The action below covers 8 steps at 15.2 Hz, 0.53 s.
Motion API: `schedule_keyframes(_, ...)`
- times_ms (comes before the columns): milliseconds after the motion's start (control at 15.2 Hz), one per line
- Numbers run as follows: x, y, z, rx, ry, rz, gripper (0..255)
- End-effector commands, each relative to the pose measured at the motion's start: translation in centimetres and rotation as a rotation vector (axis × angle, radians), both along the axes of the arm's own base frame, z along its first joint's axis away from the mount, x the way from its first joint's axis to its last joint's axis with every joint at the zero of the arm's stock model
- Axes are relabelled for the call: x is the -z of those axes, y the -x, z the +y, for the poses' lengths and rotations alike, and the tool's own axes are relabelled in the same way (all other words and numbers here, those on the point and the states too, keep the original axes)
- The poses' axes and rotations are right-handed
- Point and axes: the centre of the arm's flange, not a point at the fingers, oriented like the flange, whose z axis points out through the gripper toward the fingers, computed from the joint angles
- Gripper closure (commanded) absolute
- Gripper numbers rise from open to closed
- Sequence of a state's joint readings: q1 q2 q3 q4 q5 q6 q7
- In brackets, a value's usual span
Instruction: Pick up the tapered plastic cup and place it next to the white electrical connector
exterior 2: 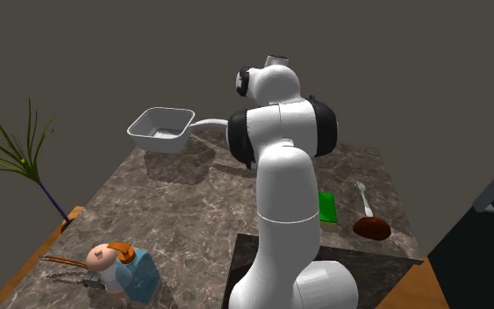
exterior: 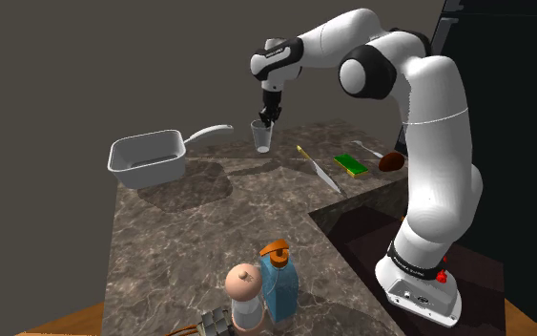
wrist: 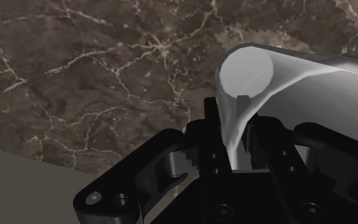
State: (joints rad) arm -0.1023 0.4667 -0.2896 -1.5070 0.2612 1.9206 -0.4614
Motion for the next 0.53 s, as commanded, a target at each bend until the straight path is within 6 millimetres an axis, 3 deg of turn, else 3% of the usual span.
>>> schedule_keyframes(0,-1.1,0.0,0.0,0.0,0.0,0.0,255)
schedule_keyframes(462,-4.8,0.0,0.0,0.0,0.0,0.0,255)
